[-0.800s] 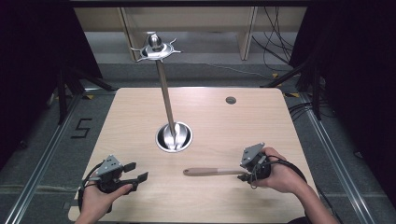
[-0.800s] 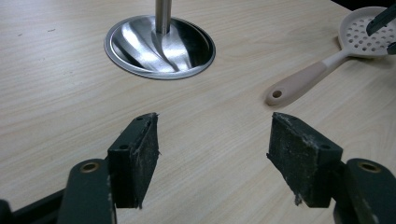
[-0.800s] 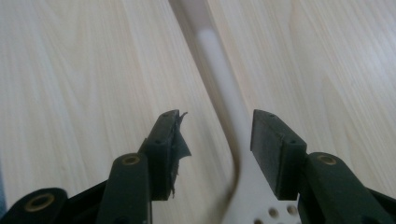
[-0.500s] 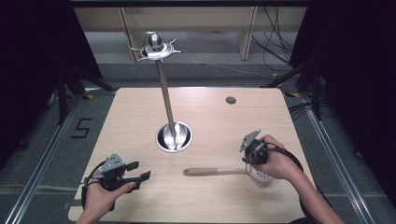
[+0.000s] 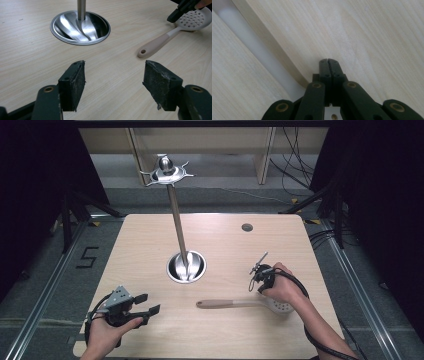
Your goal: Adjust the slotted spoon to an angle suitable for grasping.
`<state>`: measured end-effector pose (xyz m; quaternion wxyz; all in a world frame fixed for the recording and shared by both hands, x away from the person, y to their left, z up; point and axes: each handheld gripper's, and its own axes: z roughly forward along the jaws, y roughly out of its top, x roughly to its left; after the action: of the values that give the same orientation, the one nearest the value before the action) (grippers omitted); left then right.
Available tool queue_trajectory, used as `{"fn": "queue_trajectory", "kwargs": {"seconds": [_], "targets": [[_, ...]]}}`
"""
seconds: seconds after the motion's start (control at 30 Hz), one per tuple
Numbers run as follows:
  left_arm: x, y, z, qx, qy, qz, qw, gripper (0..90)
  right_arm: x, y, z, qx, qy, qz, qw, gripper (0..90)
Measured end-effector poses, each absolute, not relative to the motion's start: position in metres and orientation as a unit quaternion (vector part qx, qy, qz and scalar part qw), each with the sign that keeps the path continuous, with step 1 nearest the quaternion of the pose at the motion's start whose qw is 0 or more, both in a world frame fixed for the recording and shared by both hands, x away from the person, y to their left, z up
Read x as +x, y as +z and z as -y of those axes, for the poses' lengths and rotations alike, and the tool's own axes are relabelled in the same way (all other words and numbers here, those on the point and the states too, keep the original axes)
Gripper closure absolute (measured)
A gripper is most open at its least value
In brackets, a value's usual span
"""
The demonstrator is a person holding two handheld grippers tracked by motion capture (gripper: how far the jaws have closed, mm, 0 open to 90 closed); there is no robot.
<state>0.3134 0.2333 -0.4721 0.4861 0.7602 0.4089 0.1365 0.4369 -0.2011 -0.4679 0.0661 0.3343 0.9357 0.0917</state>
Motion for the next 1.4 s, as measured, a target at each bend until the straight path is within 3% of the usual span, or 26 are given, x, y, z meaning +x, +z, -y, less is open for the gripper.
{"fn": "queue_trajectory", "kwargs": {"seconds": [0.73,0.97,1.27,1.4], "targets": [[0.314,-0.474,-0.234,0.761,0.136,-0.409,0.485,32.7,0.406,-0.469,0.194,0.366,0.008,-0.930,0.036,90.0],[0.314,-0.473,-0.233,0.765,0.138,-0.406,0.481,32.7,0.392,-0.452,0.176,0.277,0.020,-0.960,0.026,73.3],[0.313,-0.473,-0.235,0.761,0.135,-0.410,0.485,32.7,0.395,-0.452,0.128,0.156,0.049,-0.987,0.005,64.7],[0.313,-0.473,-0.235,0.761,0.135,-0.410,0.485,32.7,0.402,-0.458,0.119,0.111,0.038,-0.993,0.020,62.7]]}}
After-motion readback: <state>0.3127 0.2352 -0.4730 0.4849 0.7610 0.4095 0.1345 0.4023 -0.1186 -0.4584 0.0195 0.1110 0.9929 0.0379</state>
